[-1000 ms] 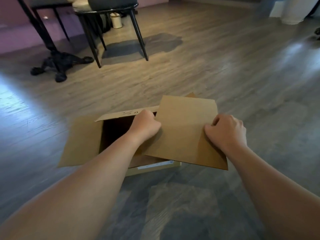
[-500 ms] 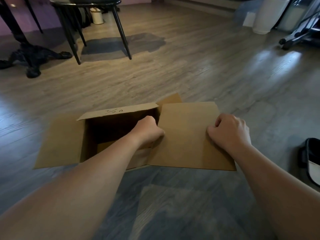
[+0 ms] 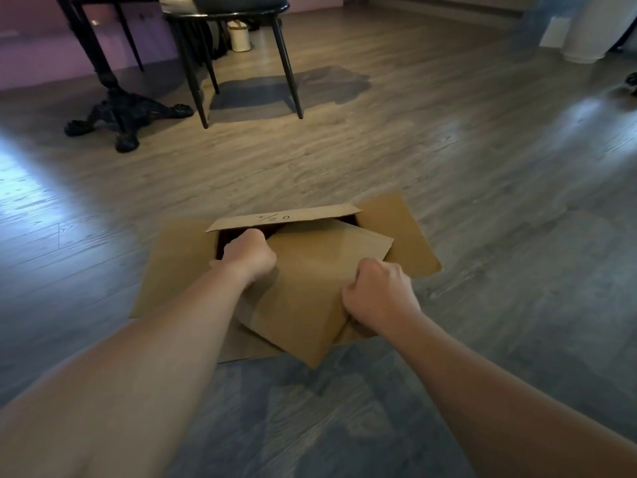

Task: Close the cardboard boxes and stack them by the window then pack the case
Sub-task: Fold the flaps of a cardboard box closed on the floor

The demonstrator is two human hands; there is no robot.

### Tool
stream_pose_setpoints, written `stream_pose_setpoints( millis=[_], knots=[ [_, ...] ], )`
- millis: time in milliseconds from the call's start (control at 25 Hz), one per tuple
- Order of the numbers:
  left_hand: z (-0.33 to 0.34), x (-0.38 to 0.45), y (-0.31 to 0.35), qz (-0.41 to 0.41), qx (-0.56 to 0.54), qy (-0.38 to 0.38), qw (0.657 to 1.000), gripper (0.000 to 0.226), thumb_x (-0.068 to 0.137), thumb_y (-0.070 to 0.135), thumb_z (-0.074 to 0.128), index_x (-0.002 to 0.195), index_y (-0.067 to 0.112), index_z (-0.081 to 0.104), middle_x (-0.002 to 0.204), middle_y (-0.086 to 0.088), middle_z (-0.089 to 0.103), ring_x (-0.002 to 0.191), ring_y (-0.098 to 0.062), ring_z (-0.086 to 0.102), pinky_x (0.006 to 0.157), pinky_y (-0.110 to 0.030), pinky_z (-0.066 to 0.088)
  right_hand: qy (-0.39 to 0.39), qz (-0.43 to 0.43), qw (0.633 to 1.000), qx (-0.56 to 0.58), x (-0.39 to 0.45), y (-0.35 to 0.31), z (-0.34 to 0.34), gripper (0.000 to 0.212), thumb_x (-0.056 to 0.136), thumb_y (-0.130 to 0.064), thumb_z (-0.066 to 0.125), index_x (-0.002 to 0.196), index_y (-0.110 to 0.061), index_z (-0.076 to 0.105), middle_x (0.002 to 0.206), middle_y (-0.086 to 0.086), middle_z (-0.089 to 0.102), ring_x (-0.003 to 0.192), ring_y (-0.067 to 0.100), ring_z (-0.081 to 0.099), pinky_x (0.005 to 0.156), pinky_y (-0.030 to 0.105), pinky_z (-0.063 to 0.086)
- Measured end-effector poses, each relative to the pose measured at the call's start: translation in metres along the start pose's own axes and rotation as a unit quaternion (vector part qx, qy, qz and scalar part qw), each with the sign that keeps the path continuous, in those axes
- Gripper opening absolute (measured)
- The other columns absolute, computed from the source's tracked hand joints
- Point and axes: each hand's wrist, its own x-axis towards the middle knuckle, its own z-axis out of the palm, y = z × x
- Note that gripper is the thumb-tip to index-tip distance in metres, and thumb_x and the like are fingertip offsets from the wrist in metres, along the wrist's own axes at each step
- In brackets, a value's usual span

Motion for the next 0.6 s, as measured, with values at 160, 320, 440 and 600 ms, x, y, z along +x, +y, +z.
stream_pose_setpoints(
  millis=[160,320,440,600],
  knots=[
    [0.006,0.005,-0.006,-0.012,0.047,-0.01,0.999,0.063,0.089,0.004,0.037,0.146,0.033,0.04,0.134,-0.011,0.05,0.138,-0.034,0.029,0.111,-0.064,0.009,-0.106,-0.06,0.992,-0.029,-0.006,-0.016,0.02,0.015,0.084,-0.033,0.06,0.082,-0.021,0.051,0.081,-0.001,0.056,0.072,0.019,0.054,0.06,0.031,0.048],
    [0.012,0.006,-0.023,0.043,0.031,-0.043,0.998,0.053,0.101,0.02,0.042,0.152,0.028,0.034,0.153,-0.003,0.04,0.143,-0.03,0.029,0.116,-0.061,0.013,-0.141,-0.088,0.986,-0.018,0.007,-0.013,0.021,0.013,0.087,-0.036,0.063,0.094,-0.026,0.061,0.088,-0.006,0.063,0.081,0.016,0.061,0.074,0.036,0.058],
    [0.008,0.004,-0.041,0.059,0.059,0.013,0.996,0.047,0.101,0.035,0.047,0.146,0.023,0.043,0.152,-0.003,0.041,0.142,-0.028,0.033,0.116,-0.059,0.019,-0.101,-0.092,0.991,0.002,0.03,-0.001,0.015,0.005,0.089,-0.036,0.065,0.089,-0.031,0.064,0.09,-0.009,0.064,0.082,0.007,0.06,0.076,0.028,0.057],
    [0.0,-0.011,-0.064,0.046,0.124,0.105,0.986,0.028,0.096,0.034,0.048,0.116,0.017,0.056,0.126,-0.011,0.049,0.122,-0.033,0.042,0.1,-0.051,0.038,-0.04,-0.054,0.995,-0.077,0.064,0.015,0.015,0.04,0.087,-0.054,0.061,0.117,-0.027,0.063,0.113,0.002,0.054,0.114,0.03,0.049,0.089,0.042,0.046]
  ],
)
